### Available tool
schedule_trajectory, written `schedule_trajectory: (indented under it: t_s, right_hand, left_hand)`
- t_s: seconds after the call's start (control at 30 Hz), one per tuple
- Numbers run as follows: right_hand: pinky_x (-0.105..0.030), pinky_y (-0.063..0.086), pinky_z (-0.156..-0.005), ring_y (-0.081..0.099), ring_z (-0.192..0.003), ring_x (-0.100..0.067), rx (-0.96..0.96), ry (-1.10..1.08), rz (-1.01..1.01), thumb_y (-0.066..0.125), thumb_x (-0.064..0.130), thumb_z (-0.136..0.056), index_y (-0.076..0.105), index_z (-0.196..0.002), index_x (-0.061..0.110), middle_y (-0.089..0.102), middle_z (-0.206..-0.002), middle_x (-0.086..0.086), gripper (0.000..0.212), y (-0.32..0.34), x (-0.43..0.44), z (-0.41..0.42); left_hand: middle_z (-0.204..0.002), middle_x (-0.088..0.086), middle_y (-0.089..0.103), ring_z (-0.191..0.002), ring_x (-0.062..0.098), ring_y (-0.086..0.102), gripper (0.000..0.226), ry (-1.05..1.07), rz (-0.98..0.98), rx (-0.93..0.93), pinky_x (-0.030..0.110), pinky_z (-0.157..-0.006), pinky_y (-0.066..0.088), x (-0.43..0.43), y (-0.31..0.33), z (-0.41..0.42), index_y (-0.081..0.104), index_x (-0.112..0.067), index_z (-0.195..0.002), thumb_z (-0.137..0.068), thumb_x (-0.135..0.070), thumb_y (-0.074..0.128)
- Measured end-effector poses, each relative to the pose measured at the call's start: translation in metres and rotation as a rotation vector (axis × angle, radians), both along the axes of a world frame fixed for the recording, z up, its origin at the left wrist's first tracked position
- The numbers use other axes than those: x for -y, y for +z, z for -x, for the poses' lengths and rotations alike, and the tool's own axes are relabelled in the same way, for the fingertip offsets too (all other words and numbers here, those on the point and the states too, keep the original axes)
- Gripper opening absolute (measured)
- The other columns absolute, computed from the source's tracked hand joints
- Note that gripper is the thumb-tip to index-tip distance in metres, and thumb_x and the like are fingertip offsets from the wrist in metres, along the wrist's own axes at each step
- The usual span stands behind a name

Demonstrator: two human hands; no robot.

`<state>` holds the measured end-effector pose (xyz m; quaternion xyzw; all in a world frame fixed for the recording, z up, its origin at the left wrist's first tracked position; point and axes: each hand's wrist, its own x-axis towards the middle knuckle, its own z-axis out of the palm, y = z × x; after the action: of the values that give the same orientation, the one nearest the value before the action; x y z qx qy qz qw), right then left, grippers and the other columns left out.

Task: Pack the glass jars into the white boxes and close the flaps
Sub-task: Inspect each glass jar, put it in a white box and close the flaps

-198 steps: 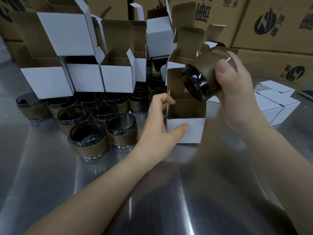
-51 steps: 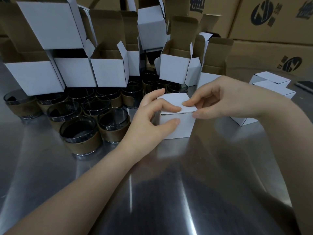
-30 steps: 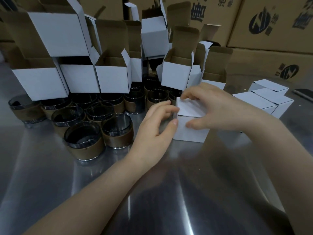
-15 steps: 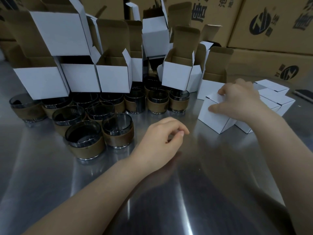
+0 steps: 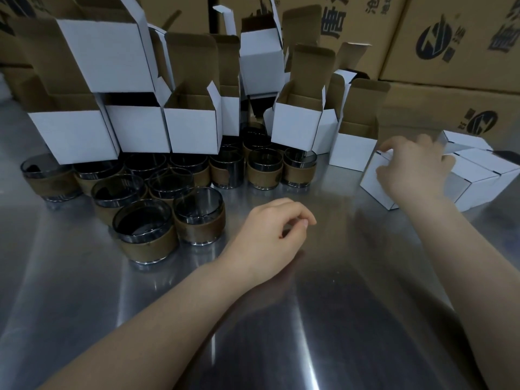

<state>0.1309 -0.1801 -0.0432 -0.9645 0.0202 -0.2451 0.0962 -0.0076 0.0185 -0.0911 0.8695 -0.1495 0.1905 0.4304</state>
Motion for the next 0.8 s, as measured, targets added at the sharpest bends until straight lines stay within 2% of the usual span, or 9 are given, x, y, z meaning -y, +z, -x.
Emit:
schedule_trajectory:
  t_s: [0.1,0.2,0.33,0.47,0.57,0.63,0.7,0.8]
  right_hand:
    - [-0.042,0.024,-0.099,0.041,-0.120,-0.040,0.152,0.130,-0.006,0.056,-0.006,-0.079,0.063,-0.125,0.012,0.050,-0.124,-0.022,0.050,-0.006,-0.008,0.003]
    - [-0.040,0.029,-0.093,0.048,-0.114,-0.039,0.208,0.314,-0.020,0.058,0.000,-0.082,0.064,-0.124,0.009,0.056,-0.120,-0.020,0.043,-0.010,-0.023,0.006]
    - [-0.041,0.032,-0.104,0.042,-0.124,-0.032,-0.009,0.533,-0.129,0.059,0.017,-0.089,0.051,-0.138,0.018,0.050,-0.129,-0.015,0.050,-0.028,-0.046,0.012]
    - [-0.029,0.029,-0.104,0.038,-0.131,-0.024,-0.149,0.589,-0.184,0.057,0.028,-0.094,0.042,-0.142,0.025,0.045,-0.138,-0.008,0.051,-0.043,-0.053,0.010]
    - [-0.022,0.029,-0.097,0.043,-0.128,-0.017,-0.112,0.623,-0.233,0.058,0.028,-0.095,0.048,-0.134,0.022,0.051,-0.135,-0.004,0.041,-0.043,-0.053,0.007]
    - [-0.023,0.033,-0.092,0.047,-0.118,-0.012,-0.117,0.650,-0.280,0.060,0.029,-0.094,0.051,-0.124,0.022,0.056,-0.126,0.000,0.032,-0.043,-0.053,0.008]
    - [-0.026,0.038,-0.087,0.050,-0.110,-0.012,-0.139,0.668,-0.343,0.063,0.030,-0.092,0.049,-0.112,0.023,0.058,-0.116,0.003,0.025,-0.043,-0.053,0.010]
    - [-0.039,0.047,-0.086,0.056,-0.105,-0.020,-0.176,0.680,-0.423,0.065,0.028,-0.091,0.048,-0.103,0.019,0.061,-0.107,0.000,0.023,-0.041,-0.053,0.013]
  left_hand:
    - [-0.091,-0.008,0.064,-0.087,-0.001,0.057,0.018,0.005,-0.001,0.005,0.004,-0.076,0.037,0.000,0.000,-0.001,0.073,-0.013,-0.095,-0.093,-0.005,0.057]
    - [-0.088,-0.013,0.061,-0.085,-0.005,0.055,0.018,0.010,0.002,0.016,0.003,-0.075,0.036,-0.001,-0.001,-0.002,0.073,-0.013,-0.095,-0.092,-0.005,0.057]
    - [-0.083,-0.019,0.056,-0.083,-0.009,0.053,0.017,0.025,-0.006,0.038,0.002,-0.075,0.034,-0.001,0.000,-0.003,0.073,-0.011,-0.094,-0.091,-0.004,0.058]
    - [-0.080,-0.020,0.053,-0.079,-0.010,0.051,0.017,0.033,-0.006,0.048,0.002,-0.072,0.032,-0.001,0.001,-0.003,0.073,-0.012,-0.093,-0.091,-0.004,0.057]
    - [-0.078,-0.019,0.053,-0.078,-0.010,0.051,0.017,0.038,-0.001,0.054,0.004,-0.073,0.034,-0.001,0.001,-0.003,0.073,-0.010,-0.093,-0.091,-0.003,0.058]
    - [-0.078,-0.019,0.054,-0.078,-0.010,0.051,0.017,0.042,0.006,0.051,0.003,-0.072,0.034,-0.001,0.001,-0.003,0.073,-0.010,-0.093,-0.091,-0.003,0.058]
    - [-0.079,-0.018,0.054,-0.078,-0.010,0.051,0.016,0.046,0.012,0.048,0.002,-0.072,0.034,-0.001,0.001,-0.003,0.073,-0.010,-0.092,-0.090,-0.003,0.058]
    - [-0.081,-0.018,0.055,-0.079,-0.009,0.051,0.017,0.053,0.008,0.044,0.003,-0.073,0.034,-0.001,0.001,-0.003,0.072,-0.011,-0.094,-0.091,-0.004,0.058]
